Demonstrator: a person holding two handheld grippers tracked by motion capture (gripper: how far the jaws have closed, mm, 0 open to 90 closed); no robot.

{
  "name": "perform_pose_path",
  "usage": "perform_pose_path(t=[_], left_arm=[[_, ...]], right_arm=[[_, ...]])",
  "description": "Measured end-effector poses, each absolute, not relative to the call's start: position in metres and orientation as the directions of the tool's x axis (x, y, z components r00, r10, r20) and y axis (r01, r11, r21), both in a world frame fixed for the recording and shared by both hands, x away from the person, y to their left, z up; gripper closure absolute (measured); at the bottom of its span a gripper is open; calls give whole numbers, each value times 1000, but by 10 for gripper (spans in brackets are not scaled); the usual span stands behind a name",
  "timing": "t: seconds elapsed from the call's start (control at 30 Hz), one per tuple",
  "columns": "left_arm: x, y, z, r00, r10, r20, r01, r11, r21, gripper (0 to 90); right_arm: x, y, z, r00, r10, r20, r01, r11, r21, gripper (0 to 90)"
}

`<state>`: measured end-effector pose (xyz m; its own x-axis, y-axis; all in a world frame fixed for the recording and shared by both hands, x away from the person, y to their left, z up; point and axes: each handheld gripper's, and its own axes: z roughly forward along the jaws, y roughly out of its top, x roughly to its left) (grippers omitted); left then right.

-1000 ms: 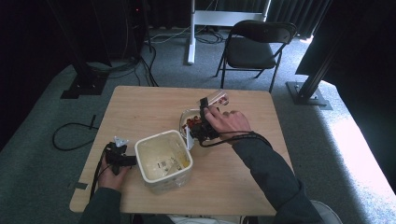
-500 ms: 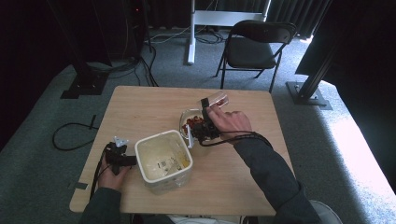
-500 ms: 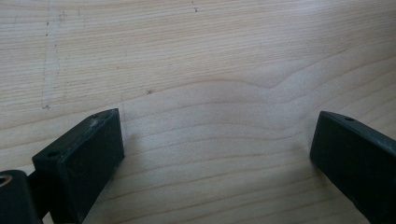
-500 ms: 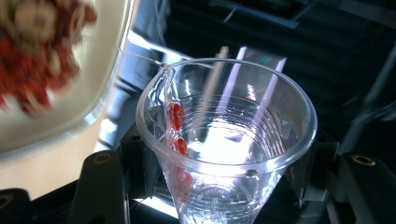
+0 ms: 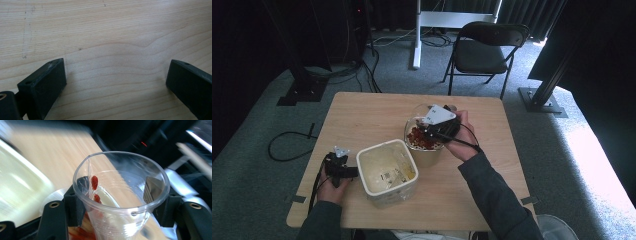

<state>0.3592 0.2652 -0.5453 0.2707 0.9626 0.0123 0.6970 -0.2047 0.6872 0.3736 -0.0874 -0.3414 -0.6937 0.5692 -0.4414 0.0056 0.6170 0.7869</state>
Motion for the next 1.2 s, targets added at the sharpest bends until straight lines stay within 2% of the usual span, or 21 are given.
perform_pose_path(t=[0.13, 0.33, 0.5, 0.57, 0.67, 0.73, 0.93, 1.03, 1.2], left_arm=[[359, 265, -546, 268, 963, 10, 696, -201, 689, 33], [359, 265, -545, 269, 963, 11, 697, -203, 687, 33], [359, 265, -546, 269, 963, 11, 697, -202, 688, 33], [359, 265, -545, 269, 963, 11, 697, -203, 687, 33], [359, 265, -545, 269, 963, 10, 697, -202, 687, 33], [359, 265, -545, 270, 963, 11, 698, -203, 687, 34], [359, 265, -545, 270, 963, 11, 698, -204, 687, 33], [359, 265, -545, 269, 963, 12, 697, -203, 687, 33], [359, 265, -546, 269, 963, 11, 697, -202, 688, 33]], right_arm=[[352, -76, -325, -825, 514, -236, 8, 428, 904, 361], [329, -43, -328, -945, 326, -5, 87, 267, 960, 352], [330, -19, -355, -966, 241, 96, 163, 277, 947, 333], [331, -12, -364, -972, 202, 119, 176, 295, 939, 265], [332, -6, -373, -974, 179, 142, 193, 312, 930, 108], [333, -7, -375, -968, 170, 184, 229, 300, 926, 108], [330, -31, -364, -968, 199, 153, 200, 240, 950, 125], [324, -59, -357, -962, 263, 76, 139, 228, 964, 142], [315, -121, -365, -871, 489, -43, 98, 260, 960, 162]])
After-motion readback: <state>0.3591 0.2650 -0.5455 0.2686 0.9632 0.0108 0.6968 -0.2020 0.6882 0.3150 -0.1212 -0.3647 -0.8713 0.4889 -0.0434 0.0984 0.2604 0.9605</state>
